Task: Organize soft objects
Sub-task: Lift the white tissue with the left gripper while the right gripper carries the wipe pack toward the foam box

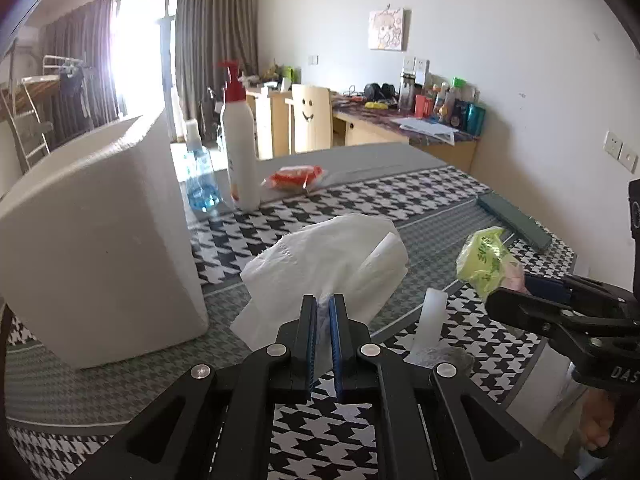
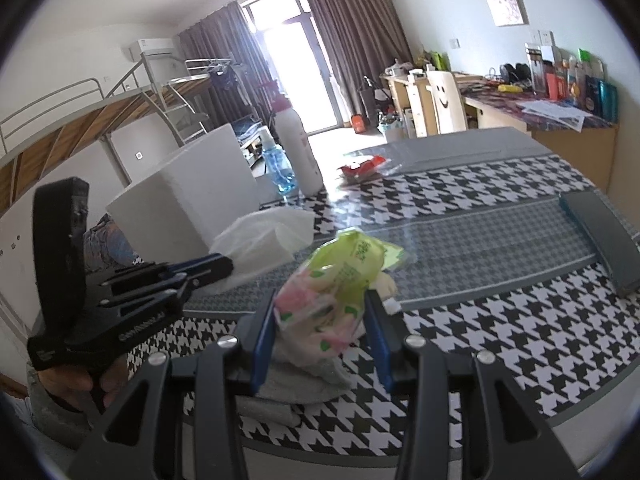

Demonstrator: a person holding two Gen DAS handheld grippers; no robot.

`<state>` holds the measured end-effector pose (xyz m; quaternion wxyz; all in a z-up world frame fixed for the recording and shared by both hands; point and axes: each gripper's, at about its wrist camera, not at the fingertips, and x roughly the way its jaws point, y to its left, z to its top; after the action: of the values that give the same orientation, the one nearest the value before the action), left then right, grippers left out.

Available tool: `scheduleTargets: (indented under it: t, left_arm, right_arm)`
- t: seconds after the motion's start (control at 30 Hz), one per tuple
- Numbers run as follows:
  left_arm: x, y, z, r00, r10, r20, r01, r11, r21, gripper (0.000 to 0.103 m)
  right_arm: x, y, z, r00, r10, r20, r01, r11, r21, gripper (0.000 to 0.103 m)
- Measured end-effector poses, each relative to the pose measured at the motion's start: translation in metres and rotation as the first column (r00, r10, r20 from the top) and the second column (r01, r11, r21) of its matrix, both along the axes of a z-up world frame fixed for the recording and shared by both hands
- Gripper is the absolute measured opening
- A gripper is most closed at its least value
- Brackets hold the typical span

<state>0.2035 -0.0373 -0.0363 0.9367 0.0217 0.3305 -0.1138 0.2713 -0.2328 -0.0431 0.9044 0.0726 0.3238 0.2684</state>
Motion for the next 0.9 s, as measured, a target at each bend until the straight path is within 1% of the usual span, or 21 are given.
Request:
scheduleTargets:
  t: [0.27, 0.4, 0.9]
  left_arm:
    - [-0.011, 0.011, 0.021, 0.997, 0.019, 0.078, -0.02, 1.0, 0.009, 0.007]
    - [-0.017, 0.016, 0.029, 0.995, 0.028, 0.098, -0.027, 1.0, -0.012, 0.007]
    - [-0.026, 0.028, 0.048, 0.986, 0.045, 0.158, -0.04, 0.999, -0.031, 0.007]
  right_arm:
    - [-0.003, 0.012, 0.014, 0.999, 0.022, 0.042, -0.021, 1.0, -0.015, 0.047]
    - [-0.004, 0.017, 0.022, 0.997, 0.032, 0.063, -0.031, 0.999, -0.016, 0.047]
    - [-0.004, 0.032, 0.042, 0.99, 0.067, 0.124, -0.063, 0.997, -0.036, 0.047]
